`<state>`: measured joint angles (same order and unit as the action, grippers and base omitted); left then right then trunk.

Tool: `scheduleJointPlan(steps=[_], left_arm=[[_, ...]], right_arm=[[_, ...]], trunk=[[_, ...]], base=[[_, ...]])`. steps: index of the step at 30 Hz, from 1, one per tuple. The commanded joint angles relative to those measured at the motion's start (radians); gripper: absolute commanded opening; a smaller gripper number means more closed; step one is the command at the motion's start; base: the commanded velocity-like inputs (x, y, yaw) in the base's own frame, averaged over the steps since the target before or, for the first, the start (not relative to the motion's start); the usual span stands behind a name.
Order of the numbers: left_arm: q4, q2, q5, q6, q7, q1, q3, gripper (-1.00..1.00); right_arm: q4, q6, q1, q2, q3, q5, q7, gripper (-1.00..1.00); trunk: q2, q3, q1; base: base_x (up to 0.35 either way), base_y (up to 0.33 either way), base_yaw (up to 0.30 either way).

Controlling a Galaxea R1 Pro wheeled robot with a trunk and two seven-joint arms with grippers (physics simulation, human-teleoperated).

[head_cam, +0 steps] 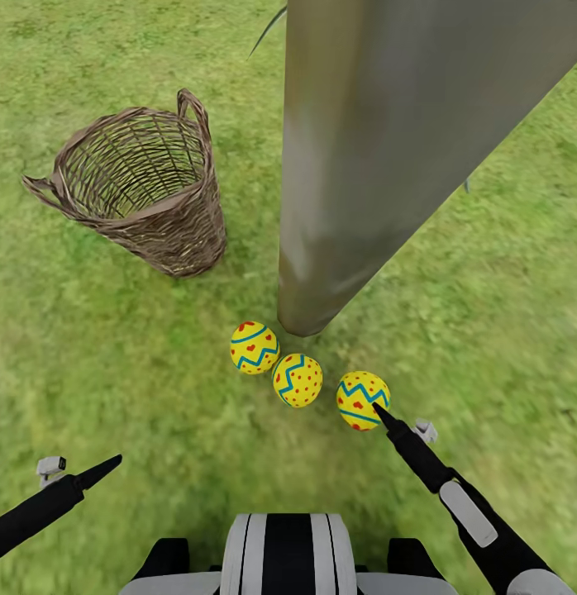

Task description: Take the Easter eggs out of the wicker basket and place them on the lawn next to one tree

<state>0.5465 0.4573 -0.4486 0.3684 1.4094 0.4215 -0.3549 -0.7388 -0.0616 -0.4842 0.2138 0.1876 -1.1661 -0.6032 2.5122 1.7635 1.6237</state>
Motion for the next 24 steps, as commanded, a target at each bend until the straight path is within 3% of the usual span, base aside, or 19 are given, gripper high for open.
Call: scheduleJointPlan(steps=[1,5,9,18,19,24], left_arm=[[0.0,0.0,-0.001,0.011,0.003,0.0,-0.001,1.0],[0.0,0.0,-0.001,0.011,0.003,0.0,-0.001,1.0],[0.0,0.0,-0.001,0.011,0.003,0.0,0.0,1.0],[0.0,0.0,-0.001,0.011,0.003,0.0,-0.001,1.0],[0.0,0.0,-0.001,0.011,0.003,0.0,-0.001,1.0],[0.0,0.0,-0.001,0.011,0.003,0.0,-0.001,1.0]], right_arm=[[-0.005,-0.006,-0.001,0.001,-0.002,-0.017,0.017,-1.0],[-0.016,-0.006,-0.001,0.001,-0.002,-0.017,0.017,-1.0],[-0.016,-0.006,-0.001,0.001,-0.002,-0.017,0.017,-1.0],[-0.009,-0.008,-0.001,0.001,0.0,-0.015,0.019,-1.0],[-0.009,-0.007,-0.001,0.001,0.0,-0.015,0.019,1.0],[-0.01,-0.007,-0.001,0.001,0.0,-0.017,0.019,1.0]], trunk=[[0.0,0.0,0.0],[0.0,0.0,0.0],[0.001,0.016,0.002],[0.001,0.016,0.002],[0.001,0.016,0.002],[0.001,0.016,0.002]], base=[[0.0,0.0,0.0],[0.0,0.0,0.0],[0.0,0.0,0.0],[0.0,0.0,0.0],[0.0,0.0,0.0],[0.0,0.0,0.0]])
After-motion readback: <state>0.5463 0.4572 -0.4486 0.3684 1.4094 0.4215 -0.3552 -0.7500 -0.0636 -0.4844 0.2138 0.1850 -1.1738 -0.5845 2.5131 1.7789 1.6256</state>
